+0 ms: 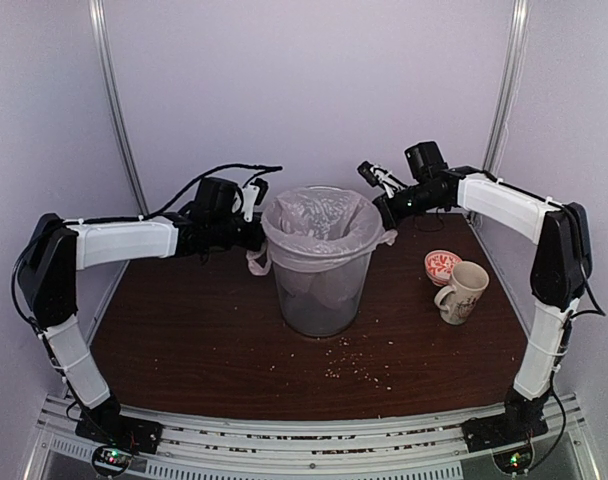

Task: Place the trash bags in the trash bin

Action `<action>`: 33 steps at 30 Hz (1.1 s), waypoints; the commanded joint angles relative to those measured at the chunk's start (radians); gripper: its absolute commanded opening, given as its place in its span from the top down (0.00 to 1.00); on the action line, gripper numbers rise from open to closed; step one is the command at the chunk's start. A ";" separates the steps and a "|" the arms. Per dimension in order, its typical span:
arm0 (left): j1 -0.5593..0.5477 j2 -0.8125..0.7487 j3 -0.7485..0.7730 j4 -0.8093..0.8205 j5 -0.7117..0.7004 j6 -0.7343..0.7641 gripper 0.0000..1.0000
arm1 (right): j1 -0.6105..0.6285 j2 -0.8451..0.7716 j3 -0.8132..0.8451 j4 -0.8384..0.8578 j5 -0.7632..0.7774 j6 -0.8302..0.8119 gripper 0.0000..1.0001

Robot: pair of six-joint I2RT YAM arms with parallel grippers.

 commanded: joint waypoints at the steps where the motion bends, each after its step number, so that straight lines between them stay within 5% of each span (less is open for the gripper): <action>1: -0.005 0.014 -0.047 0.034 -0.017 -0.048 1.00 | -0.013 0.019 -0.034 -0.029 -0.016 0.027 1.00; 14: -0.003 -0.045 -0.190 0.043 -0.088 -0.104 1.00 | -0.045 -0.028 -0.175 -0.041 0.021 0.027 1.00; 18: -0.003 -0.134 -0.215 0.020 -0.100 -0.105 1.00 | -0.087 -0.110 -0.234 -0.037 -0.025 0.025 0.89; 25: -0.003 -0.379 -0.308 0.012 -0.015 -0.121 0.47 | -0.145 -0.321 -0.343 -0.044 -0.058 0.005 0.64; 33: -0.004 -0.503 -0.435 0.028 0.031 -0.227 0.38 | -0.151 -0.423 -0.497 0.011 -0.092 0.026 0.57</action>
